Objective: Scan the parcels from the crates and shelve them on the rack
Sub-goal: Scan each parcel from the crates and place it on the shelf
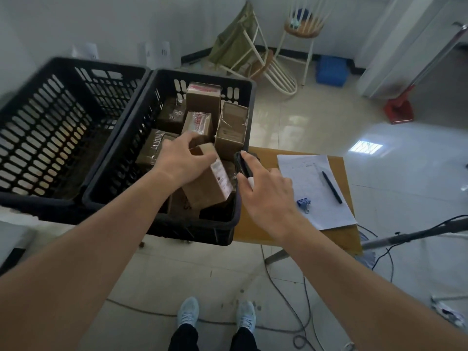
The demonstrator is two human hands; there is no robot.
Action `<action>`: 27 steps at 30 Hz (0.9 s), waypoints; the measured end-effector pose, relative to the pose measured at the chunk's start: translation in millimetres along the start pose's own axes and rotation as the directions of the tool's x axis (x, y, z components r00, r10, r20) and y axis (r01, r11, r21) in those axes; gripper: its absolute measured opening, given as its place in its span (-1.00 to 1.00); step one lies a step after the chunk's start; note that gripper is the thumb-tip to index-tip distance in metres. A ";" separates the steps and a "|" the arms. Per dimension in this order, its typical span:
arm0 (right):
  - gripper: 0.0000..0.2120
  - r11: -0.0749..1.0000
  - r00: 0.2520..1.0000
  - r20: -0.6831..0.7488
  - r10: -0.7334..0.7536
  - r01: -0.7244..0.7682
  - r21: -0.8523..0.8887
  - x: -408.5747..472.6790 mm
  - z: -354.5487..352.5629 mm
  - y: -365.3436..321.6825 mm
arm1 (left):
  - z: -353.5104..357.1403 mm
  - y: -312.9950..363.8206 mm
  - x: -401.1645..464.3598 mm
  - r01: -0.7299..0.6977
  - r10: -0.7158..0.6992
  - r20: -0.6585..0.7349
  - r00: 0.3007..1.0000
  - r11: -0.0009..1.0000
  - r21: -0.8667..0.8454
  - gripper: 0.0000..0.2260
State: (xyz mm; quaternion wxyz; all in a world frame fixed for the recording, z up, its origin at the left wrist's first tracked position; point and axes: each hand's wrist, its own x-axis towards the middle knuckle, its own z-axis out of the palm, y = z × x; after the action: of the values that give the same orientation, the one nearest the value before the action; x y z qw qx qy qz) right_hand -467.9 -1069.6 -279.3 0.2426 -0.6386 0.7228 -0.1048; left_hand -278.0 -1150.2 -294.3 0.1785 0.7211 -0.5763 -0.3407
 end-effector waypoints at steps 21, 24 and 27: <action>-0.49 0.947 0.948 0.036 -0.317 0.318 -0.052 -14.7 -48.3 -84.2 | -137.2 20.0 -7.2 -0.250 0.213 -0.140 0.967 0.900 -0.356 -0.61; -0.50 0.932 0.934 0.060 -0.352 0.356 -0.073 -19.9 -57.2 -98.1 | -158.1 22.8 -8.5 -0.283 0.248 -0.140 0.958 0.889 -0.360 -0.59; -0.51 0.924 0.929 0.086 -0.360 0.368 -0.101 -24.3 -63.0 -110.9 | -179.2 27.8 -8.1 -0.338 0.305 -0.147 0.941 0.876 -0.344 -0.59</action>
State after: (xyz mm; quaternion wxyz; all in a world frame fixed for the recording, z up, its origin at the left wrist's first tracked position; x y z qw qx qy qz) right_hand -400.1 -1073.9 -168.7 0.2051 -0.7777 0.5881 -0.0850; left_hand -173.7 -1174.3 -147.7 0.3885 0.5841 -0.6062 -0.3748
